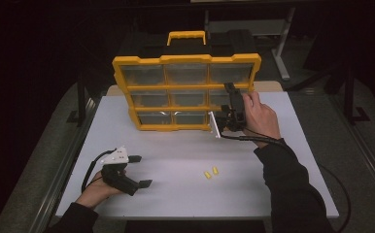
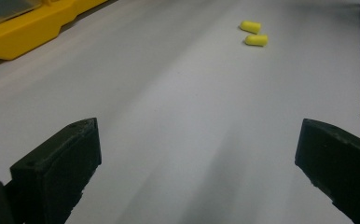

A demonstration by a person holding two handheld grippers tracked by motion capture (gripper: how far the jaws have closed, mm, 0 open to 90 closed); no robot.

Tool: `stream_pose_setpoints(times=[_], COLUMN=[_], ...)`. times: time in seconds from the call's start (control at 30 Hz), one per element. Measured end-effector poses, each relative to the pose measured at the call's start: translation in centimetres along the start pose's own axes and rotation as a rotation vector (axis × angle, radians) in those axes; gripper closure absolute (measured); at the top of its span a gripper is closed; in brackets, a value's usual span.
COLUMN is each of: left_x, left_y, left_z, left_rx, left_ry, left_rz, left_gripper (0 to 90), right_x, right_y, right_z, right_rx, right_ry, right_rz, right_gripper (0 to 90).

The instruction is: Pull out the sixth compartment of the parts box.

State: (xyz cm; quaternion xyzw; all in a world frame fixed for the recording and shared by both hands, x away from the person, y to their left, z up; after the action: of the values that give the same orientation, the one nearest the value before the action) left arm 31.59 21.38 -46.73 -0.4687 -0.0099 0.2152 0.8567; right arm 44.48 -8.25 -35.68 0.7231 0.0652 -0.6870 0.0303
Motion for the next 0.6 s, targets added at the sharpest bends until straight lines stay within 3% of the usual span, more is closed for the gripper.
stream_pose_setpoints(times=[0.27,0.6], left_x=[-0.02,-0.02], left_y=[-0.01,-0.03], left_z=[0.02,0.06], left_rx=[0.000,-0.003], left_ry=[-0.002,-0.004], left_rz=[0.000,-0.003], left_gripper=[0.0,0.0], right_x=[0.08,0.17], right_y=[0.44,0.62], right_z=[-0.11,-0.13], right_rx=[0.045,0.062], right_ry=[0.010,0.013], right_rz=[0.017,0.024], right_gripper=[9.8,15.0])
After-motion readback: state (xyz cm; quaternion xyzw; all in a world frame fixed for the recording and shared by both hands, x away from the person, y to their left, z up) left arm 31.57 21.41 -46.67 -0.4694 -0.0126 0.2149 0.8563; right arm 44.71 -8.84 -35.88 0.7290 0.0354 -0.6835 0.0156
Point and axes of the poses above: each handheld gripper's, and its own axes: z roughly backward along the jaws, y roughly out of its underside, x roughly to its left, the point moved 7 cm from there along -z, roughly forward along the jaws, and after that the axes turned 7 degrees about y, right-handed, at the moved point
